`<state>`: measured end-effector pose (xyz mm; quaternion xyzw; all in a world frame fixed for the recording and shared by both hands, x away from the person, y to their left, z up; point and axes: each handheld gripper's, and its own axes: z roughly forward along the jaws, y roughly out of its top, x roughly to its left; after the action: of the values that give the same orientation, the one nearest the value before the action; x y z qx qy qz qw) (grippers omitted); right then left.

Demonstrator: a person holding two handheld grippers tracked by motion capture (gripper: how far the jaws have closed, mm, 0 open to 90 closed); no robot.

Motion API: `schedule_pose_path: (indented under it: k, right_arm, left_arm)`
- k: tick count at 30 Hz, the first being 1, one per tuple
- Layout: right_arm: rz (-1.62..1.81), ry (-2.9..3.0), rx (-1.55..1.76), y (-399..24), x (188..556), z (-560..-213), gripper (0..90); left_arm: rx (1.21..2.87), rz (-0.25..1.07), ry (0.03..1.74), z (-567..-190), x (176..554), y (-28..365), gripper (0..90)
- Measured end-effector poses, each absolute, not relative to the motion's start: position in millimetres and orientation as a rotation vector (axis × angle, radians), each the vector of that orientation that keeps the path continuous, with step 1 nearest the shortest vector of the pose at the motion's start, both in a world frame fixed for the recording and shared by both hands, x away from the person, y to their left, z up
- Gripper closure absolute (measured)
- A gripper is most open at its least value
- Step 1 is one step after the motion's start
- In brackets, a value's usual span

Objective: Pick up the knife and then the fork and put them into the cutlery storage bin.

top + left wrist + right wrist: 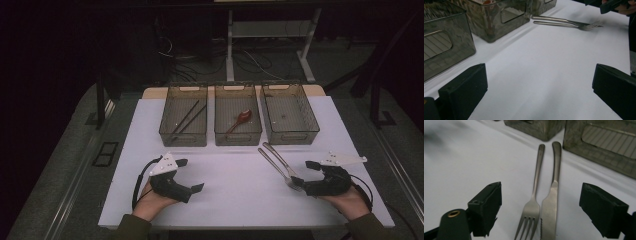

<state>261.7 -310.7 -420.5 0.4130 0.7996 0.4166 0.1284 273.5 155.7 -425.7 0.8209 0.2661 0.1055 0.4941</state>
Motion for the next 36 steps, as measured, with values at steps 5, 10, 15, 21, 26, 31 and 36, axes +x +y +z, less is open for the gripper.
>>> schedule_pose_path:
  k: [5,10,15,21,26,31,36]
  right_arm:
    - [1.154,2.355,1.243,-310.9,272.7,-419.3,21.8]
    - [1.098,2.403,1.251,-306.1,281.5,-413.6,25.6]
    - [1.041,2.435,1.259,-300.2,294.0,-408.8,35.4]
    - [0.933,2.513,1.243,-292.7,309.7,-403.7,46.5]
    - [0.825,2.577,1.293,-282.4,325.9,-400.7,50.5]
    - [0.698,2.631,1.344,-273.7,341.7,-401.5,54.9]
    - [0.605,2.685,1.364,-267.2,355.8,-406.2,60.7]
  left_arm:
    - [1.993,0.220,0.652,-429.3,275.3,155.3,0.0]
    - [2.008,0.216,0.659,-432.1,275.3,152.1,0.0]
    - [2.017,0.206,0.669,-434.2,276.1,150.6,0.0]
    - [2.024,0.200,0.678,-434.4,276.2,150.6,0.0]
    - [2.023,0.206,0.682,-434.0,275.9,151.7,0.0]
    - [2.025,0.212,0.678,-434.7,275.5,152.2,0.0]
    - [2.031,0.214,0.671,-435.1,274.7,151.2,0.0]
